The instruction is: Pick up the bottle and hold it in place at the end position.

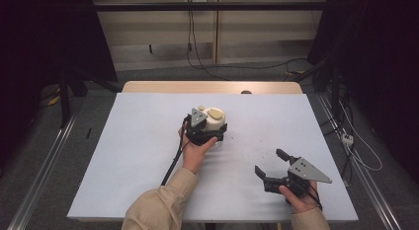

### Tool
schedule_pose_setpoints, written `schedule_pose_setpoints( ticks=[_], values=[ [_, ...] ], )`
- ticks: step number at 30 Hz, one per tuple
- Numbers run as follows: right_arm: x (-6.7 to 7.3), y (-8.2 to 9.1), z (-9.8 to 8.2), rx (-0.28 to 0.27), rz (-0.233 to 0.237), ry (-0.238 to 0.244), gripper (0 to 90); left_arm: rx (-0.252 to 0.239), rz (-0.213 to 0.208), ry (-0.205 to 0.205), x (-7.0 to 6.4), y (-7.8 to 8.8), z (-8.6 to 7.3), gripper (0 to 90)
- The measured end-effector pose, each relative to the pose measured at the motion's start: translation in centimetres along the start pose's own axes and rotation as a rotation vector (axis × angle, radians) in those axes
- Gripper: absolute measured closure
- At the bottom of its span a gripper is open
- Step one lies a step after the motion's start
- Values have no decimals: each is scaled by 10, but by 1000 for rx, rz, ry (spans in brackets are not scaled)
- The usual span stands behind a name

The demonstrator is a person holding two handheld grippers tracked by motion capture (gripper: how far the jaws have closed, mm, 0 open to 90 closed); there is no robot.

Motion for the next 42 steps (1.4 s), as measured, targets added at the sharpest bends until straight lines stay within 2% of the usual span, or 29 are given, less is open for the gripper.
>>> schedule_pose_setpoints(
  ticks=[9, 18, 21, 25, 27, 28, 30, 42],
  values=[
    [1, -1, 0, 2, 5, 0, 53, -11, 5, -3, -1, 0, 0, 67],
    [5, -4, 0, 7, 13, 10, 53, -43, 1, -37, -2, 2, -4, 66],
    [6, -6, 0, 9, 14, 10, 53, -44, -7, -34, -1, 3, -5, 65],
    [7, -8, 0, 19, 14, 18, 53, -46, -11, -54, -2, 5, -7, 64],
    [8, -10, 0, 21, 16, 21, 53, -59, -16, -44, -2, 7, -9, 64],
    [8, -11, 0, 24, 15, 25, 53, -62, -16, -55, -2, 8, -10, 63],
    [9, -13, 2, 15, 21, 15, 52, -71, -15, -51, -2, 8, -10, 64],
    [17, -31, 5, 51, 43, 19, 47, -74, -15, -45, -3, 7, -10, 63]
  ],
)
Point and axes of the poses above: each handheld gripper's, and its own axes: y roughly backward along the jaws, z roughly out of its top, x roughly to its left, the point moved 10 cm from there along -y, roughly forward along the jaws, and after that the axes turned 4 degrees about x, right-handed, at the moved point
